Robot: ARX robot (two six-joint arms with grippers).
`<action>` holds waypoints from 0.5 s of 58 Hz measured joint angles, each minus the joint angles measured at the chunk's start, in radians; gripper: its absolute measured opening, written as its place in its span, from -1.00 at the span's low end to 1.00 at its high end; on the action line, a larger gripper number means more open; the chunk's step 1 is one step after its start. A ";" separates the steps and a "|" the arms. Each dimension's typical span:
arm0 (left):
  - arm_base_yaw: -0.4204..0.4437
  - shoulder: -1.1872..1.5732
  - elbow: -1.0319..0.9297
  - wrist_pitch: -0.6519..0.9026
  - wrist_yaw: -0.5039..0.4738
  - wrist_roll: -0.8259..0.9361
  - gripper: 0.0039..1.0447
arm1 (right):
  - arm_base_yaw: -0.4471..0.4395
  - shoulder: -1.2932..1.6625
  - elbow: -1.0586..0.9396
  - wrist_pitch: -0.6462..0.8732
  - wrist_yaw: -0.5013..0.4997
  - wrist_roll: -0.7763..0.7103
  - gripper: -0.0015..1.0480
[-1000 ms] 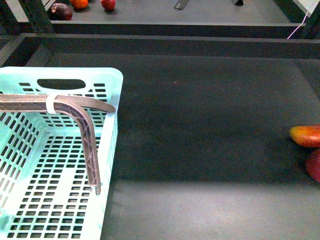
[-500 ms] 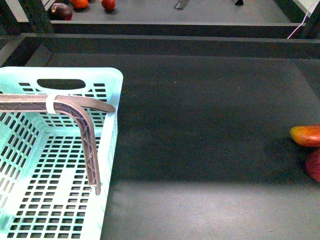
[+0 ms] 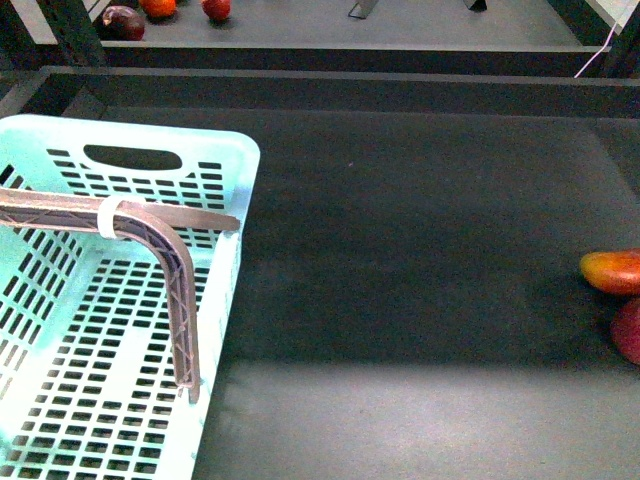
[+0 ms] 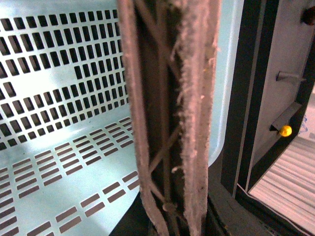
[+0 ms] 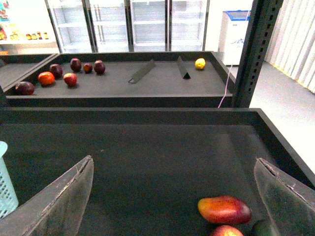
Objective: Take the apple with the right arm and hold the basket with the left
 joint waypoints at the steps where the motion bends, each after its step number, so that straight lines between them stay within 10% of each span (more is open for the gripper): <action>1: -0.006 -0.008 0.003 -0.006 0.000 0.007 -0.82 | 0.000 0.000 0.000 0.000 0.000 0.000 0.83; 29: -0.324 -0.147 0.170 -0.130 -0.046 0.085 -0.84 | 0.000 0.000 0.000 0.000 0.000 0.000 0.83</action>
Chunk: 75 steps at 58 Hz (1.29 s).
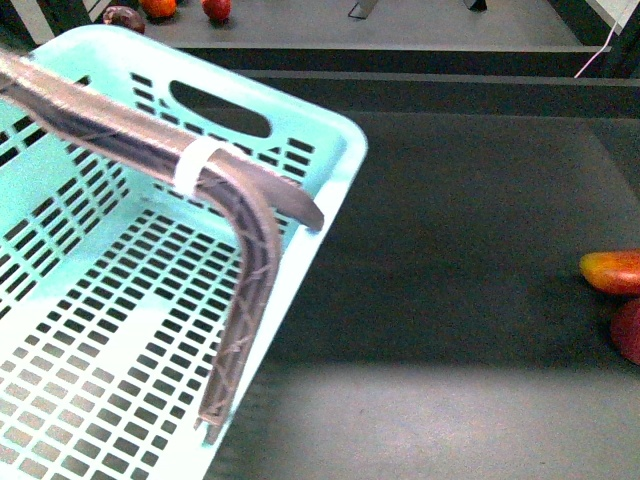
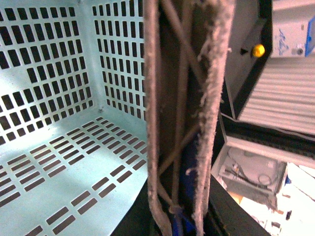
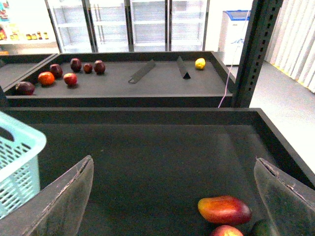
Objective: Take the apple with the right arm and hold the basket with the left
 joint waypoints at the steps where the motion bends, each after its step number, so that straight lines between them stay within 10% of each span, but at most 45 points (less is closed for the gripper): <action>1: -0.021 0.004 0.012 0.000 -0.003 -0.002 -0.84 | 0.000 0.000 0.000 0.000 0.000 0.000 0.83; 32: -0.391 0.170 0.273 -0.012 -0.027 0.031 -0.84 | 0.000 -0.001 0.000 0.000 0.000 0.000 0.83; 75: -0.410 0.176 0.281 0.000 -0.032 0.081 -0.84 | 0.000 0.000 0.000 0.000 0.000 0.000 0.83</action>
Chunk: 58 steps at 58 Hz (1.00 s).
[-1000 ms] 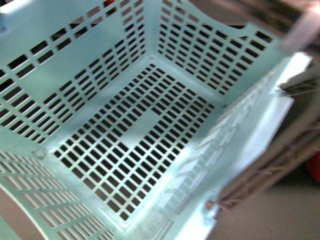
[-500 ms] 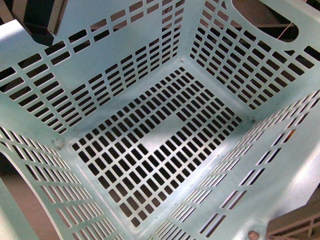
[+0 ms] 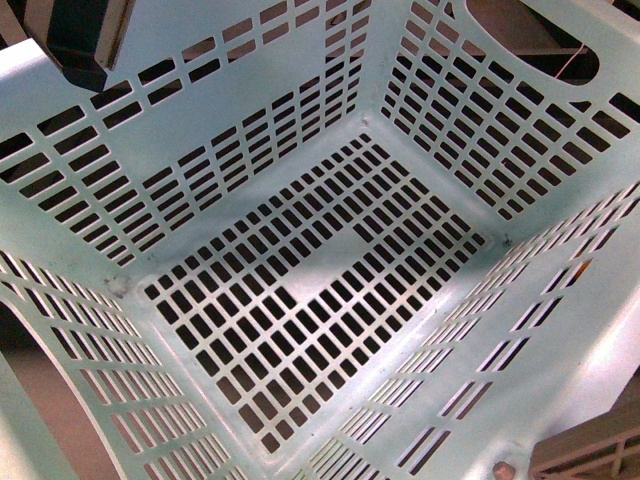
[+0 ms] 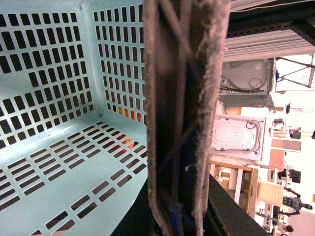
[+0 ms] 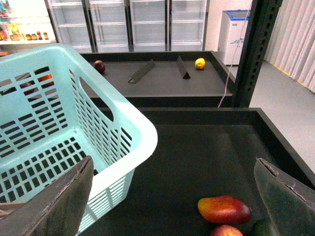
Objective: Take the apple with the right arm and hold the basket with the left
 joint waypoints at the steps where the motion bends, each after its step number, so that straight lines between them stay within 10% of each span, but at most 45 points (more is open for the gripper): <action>1: 0.000 0.000 0.000 0.000 0.000 0.000 -0.84 | 0.000 0.000 0.000 0.000 0.000 0.000 0.83; 11: 0.000 0.000 0.002 0.001 0.000 0.001 -0.84 | 0.008 0.327 0.128 -0.367 0.290 0.335 0.83; 34: 0.000 0.001 0.002 0.001 0.000 0.000 -0.84 | -0.288 1.520 0.115 0.660 0.084 0.083 0.83; 58: 0.000 0.001 0.002 0.001 0.000 0.001 -0.84 | -0.333 2.143 0.449 0.718 0.061 -0.042 0.83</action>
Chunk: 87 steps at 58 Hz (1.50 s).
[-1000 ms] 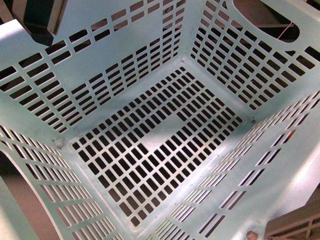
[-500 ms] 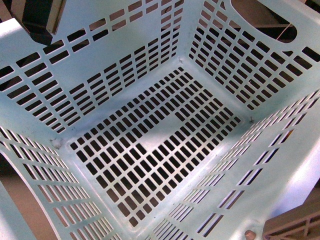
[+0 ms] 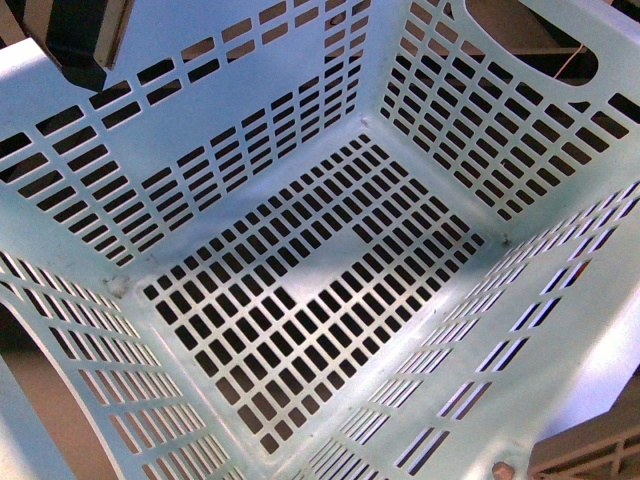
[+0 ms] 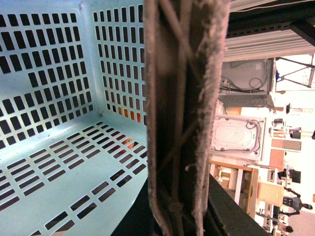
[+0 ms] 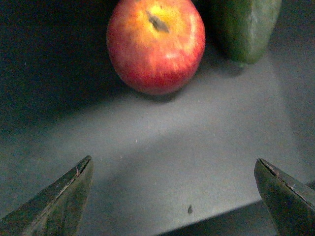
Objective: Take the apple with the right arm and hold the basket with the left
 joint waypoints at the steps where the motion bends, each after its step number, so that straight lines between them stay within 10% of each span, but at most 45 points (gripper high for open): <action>1: 0.000 0.000 0.000 0.000 0.000 0.000 -0.84 | 0.000 0.007 0.014 -0.004 0.000 -0.002 0.83; 49: 0.000 0.000 0.000 0.000 -0.001 0.000 -0.84 | 0.029 0.293 0.490 -0.180 -0.028 0.048 0.83; 65: 0.000 0.000 0.000 0.000 0.000 0.000 -0.84 | 0.030 0.313 0.486 -0.172 -0.029 0.056 0.40; 87: 0.000 0.000 0.000 0.000 0.000 0.000 -0.84 | -0.027 -0.019 0.222 -0.136 -0.155 0.012 0.37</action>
